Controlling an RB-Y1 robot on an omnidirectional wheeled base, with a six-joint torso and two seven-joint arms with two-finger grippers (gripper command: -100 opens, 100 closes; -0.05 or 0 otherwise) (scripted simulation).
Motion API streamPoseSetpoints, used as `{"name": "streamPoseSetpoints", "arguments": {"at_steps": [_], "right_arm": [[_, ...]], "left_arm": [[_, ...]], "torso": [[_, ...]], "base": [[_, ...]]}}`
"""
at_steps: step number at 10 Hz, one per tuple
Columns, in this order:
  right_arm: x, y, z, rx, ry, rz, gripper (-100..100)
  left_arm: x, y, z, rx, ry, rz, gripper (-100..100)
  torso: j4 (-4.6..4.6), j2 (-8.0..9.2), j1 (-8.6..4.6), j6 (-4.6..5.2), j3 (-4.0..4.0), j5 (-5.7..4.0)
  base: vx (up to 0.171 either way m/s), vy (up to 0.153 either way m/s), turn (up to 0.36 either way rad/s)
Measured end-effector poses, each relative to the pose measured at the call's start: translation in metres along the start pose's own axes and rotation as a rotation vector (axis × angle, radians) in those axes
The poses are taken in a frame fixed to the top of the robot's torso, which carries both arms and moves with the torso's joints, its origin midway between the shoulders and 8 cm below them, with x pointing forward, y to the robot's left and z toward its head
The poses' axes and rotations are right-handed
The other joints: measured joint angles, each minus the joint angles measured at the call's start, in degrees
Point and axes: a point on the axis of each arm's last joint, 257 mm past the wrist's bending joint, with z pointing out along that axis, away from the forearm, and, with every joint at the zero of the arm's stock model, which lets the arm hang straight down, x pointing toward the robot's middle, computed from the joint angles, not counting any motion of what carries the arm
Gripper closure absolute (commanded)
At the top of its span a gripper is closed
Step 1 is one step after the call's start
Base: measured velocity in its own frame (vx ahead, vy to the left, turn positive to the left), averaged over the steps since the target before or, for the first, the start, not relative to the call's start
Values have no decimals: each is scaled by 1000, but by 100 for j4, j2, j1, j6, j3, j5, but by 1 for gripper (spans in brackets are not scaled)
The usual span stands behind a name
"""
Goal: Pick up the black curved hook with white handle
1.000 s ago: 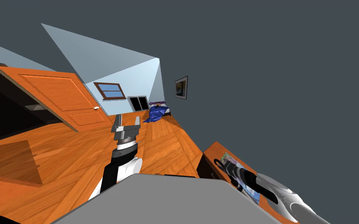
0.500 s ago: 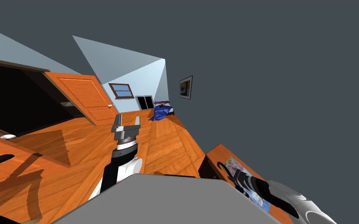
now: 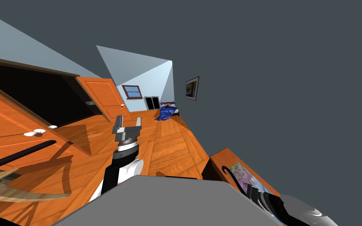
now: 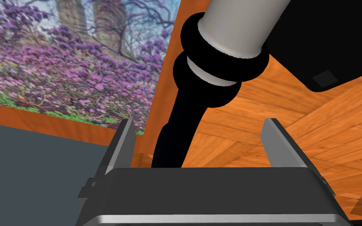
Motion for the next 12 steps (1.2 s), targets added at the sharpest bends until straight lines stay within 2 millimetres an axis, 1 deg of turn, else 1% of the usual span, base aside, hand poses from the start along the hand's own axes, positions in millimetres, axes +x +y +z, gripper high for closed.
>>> {"name": "streamPoseSetpoints", "arguments": {"at_steps": [1,2,3,5,6,7,8,10,12], "right_arm": [[6,-2,-1,4,13,3,-100],[15,1,-3,-1,34,-5,-100],[20,2,-3,-4,44,-8,-100],[37,18,-3,-32,85,-43,-100],[41,17,-4,-31,91,-46,-100],[41,17,-4,-33,91,-48,0],[41,17,-4,-33,91,-48,-100],[45,19,-2,-18,96,-2,-100],[49,19,0,1,101,53,-100]], "left_arm": [[0,0,0,0,0,0,0],[0,0,0,0,0,0,0],[0,0,0,0,0,0,0],[0,0,0,0,0,0,0],[0,0,0,0,0,0,0],[0,0,0,0,0,0,0],[0,0,0,0,0,0,0],[0,0,0,0,0,0,0],[0,0,0,0,0,0,0]], "torso": [[-1,-6,3,-1,-3,1],[-1,-7,2,-4,-4,1],[-2,-7,-1,-2,-4,0],[-1,-1,-4,0,-1,0],[-1,-4,-2,0,-3,0],[-1,-6,1,-1,-4,1],[-2,-8,3,-1,-4,1],[7,31,-16,-9,17,-3],[10,45,-10,4,26,-2]], "base": [[-2,-5,109],[-5,-13,68],[-18,-16,197],[-12,-16,43],[0,0,0],[0,0,0],[-50,-34,282],[-162,-59,436],[-122,-18,164]]}}
